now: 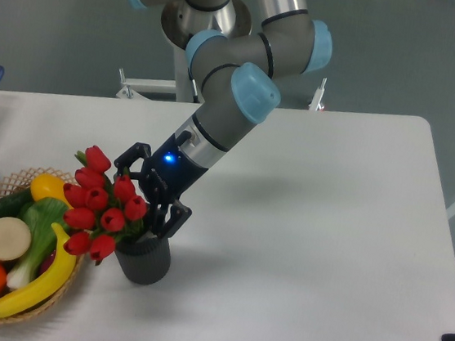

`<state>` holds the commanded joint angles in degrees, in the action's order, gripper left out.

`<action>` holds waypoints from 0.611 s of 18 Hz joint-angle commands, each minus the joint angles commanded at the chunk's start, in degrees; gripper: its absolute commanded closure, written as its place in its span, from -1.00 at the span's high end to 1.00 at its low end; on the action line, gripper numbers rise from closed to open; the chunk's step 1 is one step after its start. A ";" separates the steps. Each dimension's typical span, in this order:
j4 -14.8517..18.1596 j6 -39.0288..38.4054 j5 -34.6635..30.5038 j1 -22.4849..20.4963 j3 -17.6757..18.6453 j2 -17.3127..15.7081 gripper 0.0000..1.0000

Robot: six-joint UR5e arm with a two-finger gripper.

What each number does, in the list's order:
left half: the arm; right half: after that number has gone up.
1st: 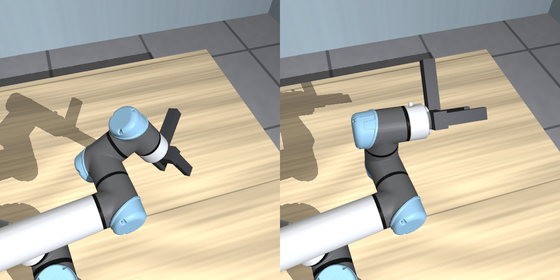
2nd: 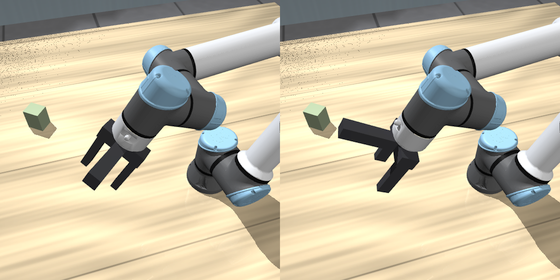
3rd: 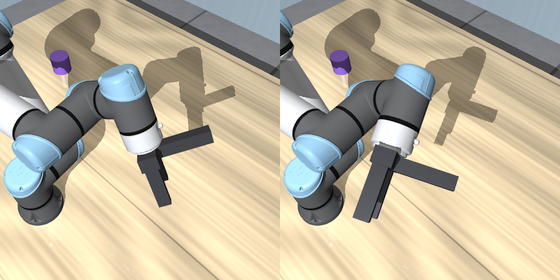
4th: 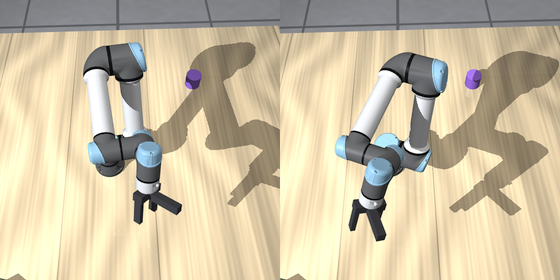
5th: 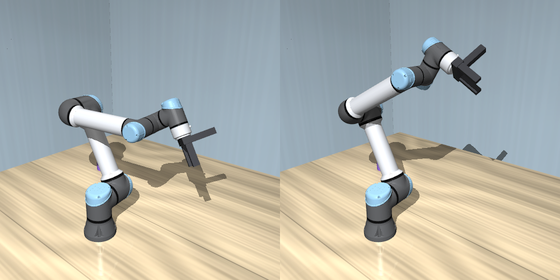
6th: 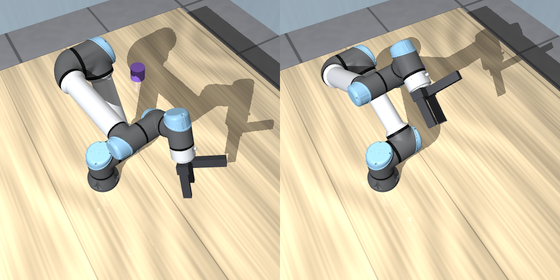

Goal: Pick up the flowers from the vase
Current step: 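Close the gripper on the tulip stems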

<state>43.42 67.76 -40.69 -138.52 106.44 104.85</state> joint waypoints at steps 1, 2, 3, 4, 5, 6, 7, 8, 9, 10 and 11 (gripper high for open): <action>0.00 0.00 0.00 0.00 -0.09 0.00 0.45; 0.00 0.00 0.00 0.00 -0.17 0.09 0.39; 0.00 0.00 0.00 0.00 -0.26 0.17 0.33; 0.00 0.00 0.00 0.00 -0.26 0.18 0.25; 0.00 0.00 0.00 0.00 -0.26 0.18 0.17; 0.00 0.00 0.00 0.00 -0.26 0.18 0.07; 0.00 0.00 0.00 0.00 -0.26 0.18 0.03; 0.00 0.00 0.00 0.00 -0.26 0.18 -0.01; 0.00 0.00 0.00 0.00 -0.26 0.18 -0.02; 0.00 0.00 0.00 0.00 -0.26 0.18 -0.02; 0.00 0.00 0.00 0.00 -0.26 0.18 -0.03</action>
<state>43.42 67.76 -40.69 -138.52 106.17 105.03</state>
